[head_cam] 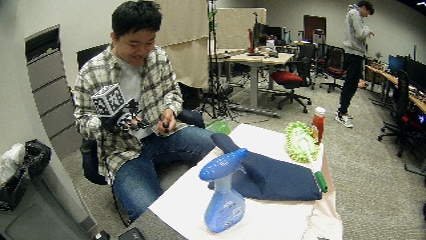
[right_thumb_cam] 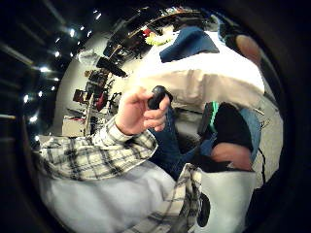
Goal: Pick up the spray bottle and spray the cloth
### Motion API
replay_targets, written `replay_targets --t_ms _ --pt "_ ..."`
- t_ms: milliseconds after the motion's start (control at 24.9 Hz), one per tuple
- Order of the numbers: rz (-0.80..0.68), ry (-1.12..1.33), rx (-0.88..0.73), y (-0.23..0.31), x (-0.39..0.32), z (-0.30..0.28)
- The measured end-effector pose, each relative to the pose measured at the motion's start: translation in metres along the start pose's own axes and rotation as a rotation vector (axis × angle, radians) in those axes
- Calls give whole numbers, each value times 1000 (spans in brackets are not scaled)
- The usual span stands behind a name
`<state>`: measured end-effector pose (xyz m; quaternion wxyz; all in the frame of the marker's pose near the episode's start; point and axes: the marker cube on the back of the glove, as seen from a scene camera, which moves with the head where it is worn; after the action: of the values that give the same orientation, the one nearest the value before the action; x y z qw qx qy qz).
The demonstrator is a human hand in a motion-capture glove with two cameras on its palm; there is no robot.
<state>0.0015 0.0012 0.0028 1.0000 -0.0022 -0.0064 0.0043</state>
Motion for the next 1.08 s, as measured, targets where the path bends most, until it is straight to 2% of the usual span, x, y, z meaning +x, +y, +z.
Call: replay_targets --t_ms 562,883,1083 --pt "15 -13 10 -4 5 5" --pt "46 -76 2 -34 17 8" --pt "102 -170 52 -72 39 8"
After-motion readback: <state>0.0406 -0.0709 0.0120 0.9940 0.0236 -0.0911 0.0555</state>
